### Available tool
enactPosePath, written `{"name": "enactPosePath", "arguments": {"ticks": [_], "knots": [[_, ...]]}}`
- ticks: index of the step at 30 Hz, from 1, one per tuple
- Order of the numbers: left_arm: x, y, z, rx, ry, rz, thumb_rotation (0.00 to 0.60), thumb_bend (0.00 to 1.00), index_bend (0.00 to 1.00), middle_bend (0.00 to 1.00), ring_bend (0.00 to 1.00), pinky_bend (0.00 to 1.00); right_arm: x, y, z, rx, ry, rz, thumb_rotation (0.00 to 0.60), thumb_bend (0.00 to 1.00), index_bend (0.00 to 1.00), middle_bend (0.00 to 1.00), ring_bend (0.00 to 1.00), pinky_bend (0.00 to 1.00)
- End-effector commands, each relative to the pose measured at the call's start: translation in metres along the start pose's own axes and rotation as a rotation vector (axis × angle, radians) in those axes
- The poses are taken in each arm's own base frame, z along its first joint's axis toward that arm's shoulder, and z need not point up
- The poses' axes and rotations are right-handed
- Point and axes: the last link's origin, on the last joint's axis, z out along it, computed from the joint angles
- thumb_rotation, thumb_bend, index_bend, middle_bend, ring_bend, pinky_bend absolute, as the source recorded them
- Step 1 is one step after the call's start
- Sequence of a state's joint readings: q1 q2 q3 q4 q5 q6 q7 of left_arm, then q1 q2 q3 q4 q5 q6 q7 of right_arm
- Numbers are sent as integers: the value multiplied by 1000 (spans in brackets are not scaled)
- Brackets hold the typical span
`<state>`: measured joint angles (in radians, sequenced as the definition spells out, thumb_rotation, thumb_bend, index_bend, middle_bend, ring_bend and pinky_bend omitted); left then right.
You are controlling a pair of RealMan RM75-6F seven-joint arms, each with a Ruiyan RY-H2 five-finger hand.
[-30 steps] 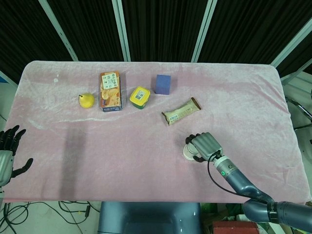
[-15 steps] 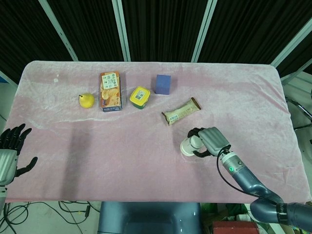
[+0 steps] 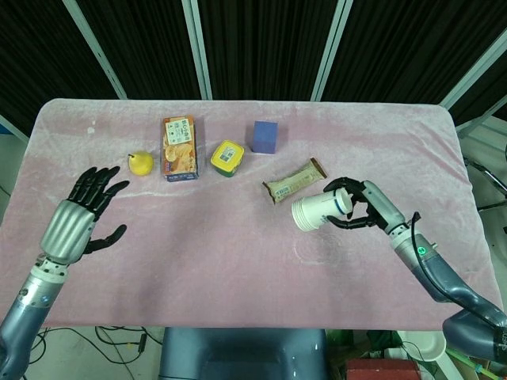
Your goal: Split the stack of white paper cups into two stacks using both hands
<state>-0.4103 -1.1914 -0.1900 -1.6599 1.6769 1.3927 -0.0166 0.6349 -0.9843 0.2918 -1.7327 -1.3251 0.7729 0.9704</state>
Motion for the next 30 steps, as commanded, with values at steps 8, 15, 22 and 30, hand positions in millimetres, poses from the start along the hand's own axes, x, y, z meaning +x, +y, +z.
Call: {"name": "enactPosePath", "arguments": {"ticks": [8, 15, 22, 30], "knots": [[-5, 73, 91, -188, 49, -101, 600, 285, 242, 52, 0, 0, 2, -52, 24, -19, -88, 380, 600, 396, 705, 558, 649, 609], [-11, 96, 107, -229, 54, -130, 600, 284, 287, 79, 0, 22, -26, -60, 37, -61, -140, 445, 600, 405, 713, 563, 652, 611], [-17, 111, 112, -247, 80, -137, 600, 282, 341, 89, 0, 45, -55, -64, 49, -99, -190, 478, 600, 404, 725, 565, 653, 612], [-20, 114, 116, -244, 97, -123, 600, 304, 380, 102, 0, 47, -69, -70, 52, -116, -200, 529, 600, 422, 730, 569, 657, 612]]}}
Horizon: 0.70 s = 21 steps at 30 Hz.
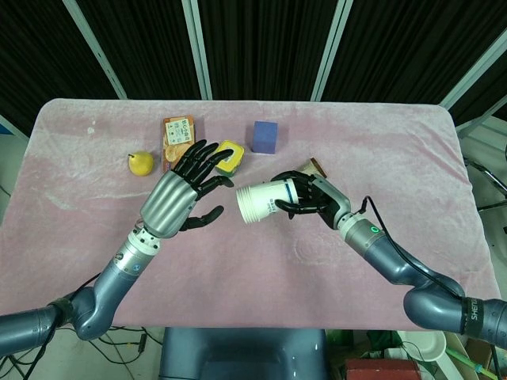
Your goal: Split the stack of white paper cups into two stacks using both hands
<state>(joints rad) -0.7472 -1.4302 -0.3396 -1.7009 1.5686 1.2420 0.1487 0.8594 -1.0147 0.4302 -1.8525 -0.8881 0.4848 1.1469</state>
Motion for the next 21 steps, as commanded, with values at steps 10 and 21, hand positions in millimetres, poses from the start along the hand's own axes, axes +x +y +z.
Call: {"name": "enactPosePath", "arguments": {"ticks": [10, 21], "knots": [[-8, 6, 2, -15, 21, 18, 600, 305, 407, 114, 0, 47, -20, -6, -2, -11, -9, 60, 600, 436, 736, 572, 658, 613], [-12, 1, -5, -1, 35, 0, 600, 299, 421, 118, 0, 46, -16, -10, -4, -10, 19, 72, 600, 446, 740, 572, 659, 615]]}}
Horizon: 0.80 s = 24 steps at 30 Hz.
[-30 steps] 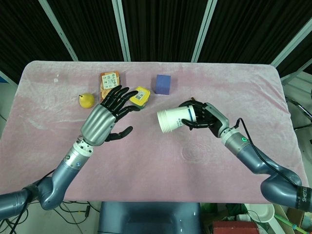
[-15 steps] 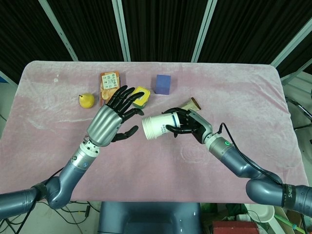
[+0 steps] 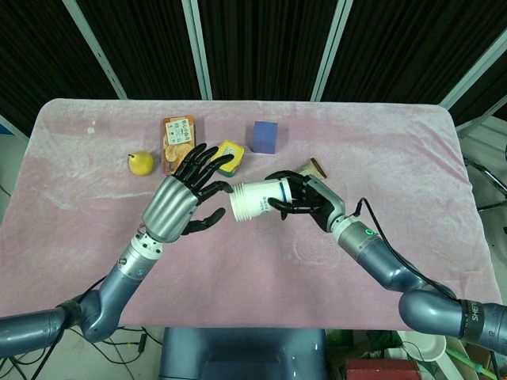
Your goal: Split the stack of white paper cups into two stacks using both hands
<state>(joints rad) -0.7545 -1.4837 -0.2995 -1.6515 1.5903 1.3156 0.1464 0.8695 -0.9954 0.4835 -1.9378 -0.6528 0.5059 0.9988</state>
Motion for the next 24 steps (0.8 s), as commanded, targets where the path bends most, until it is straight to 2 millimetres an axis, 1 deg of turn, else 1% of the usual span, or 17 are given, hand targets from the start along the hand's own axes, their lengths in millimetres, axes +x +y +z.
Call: {"name": "enactPosePath", "arguments": {"ticks": [1, 8, 17, 24], "knots": [[-2, -1, 2, 1, -3, 7, 600, 300, 427, 120, 0, 47, -1, 1, -1, -6, -3, 4, 600, 446, 740, 572, 659, 615], [-9, 5, 8, -24, 25, 28, 600, 317, 483, 139, 0, 46, -4, 2, -2, -9, -19, -4, 600, 450, 742, 573, 659, 615], [-11, 4, 11, -9, 59, 35, 600, 322, 487, 143, 0, 47, -4, 5, -2, -28, -28, -20, 600, 451, 748, 573, 660, 615], [-15, 5, 14, -17, 46, 44, 600, 376, 510, 156, 0, 47, -6, 7, 0, -36, -34, -26, 600, 451, 748, 573, 660, 615]]}}
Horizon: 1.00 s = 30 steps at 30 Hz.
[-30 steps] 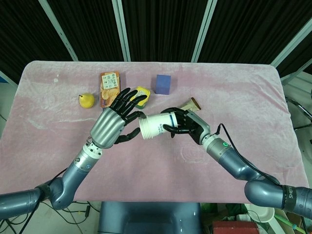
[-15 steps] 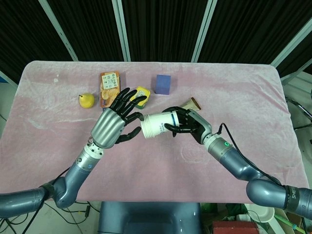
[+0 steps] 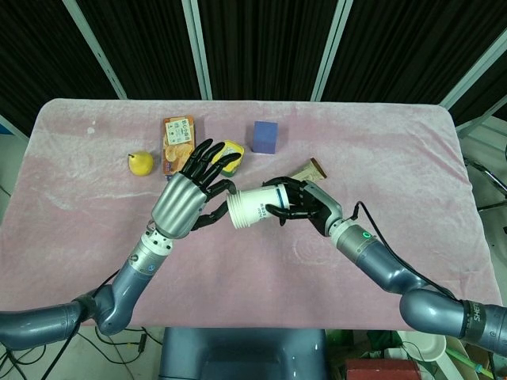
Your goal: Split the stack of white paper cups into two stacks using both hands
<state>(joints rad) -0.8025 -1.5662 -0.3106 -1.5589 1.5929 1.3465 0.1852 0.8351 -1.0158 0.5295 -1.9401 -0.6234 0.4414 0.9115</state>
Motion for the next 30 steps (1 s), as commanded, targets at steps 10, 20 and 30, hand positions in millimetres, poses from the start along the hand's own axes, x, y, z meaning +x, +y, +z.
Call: {"name": "enactPosePath", "arguments": {"ticks": [10, 20, 30], "knots": [[-3, -2, -1, 1, -2, 5, 600, 409, 525, 170, 0, 49, -1, 1, 3, -9, 1, -3, 600, 452, 748, 573, 660, 615], [-7, 1, -1, -11, -2, 14, 600, 501, 584, 214, 0, 82, 0, 3, 4, -20, 7, -7, 600, 503, 786, 600, 686, 636], [-10, 1, 0, -10, -3, 21, 600, 603, 600, 227, 0, 97, 1, 2, 2, -24, 17, -13, 600, 589, 830, 644, 732, 684]]}}
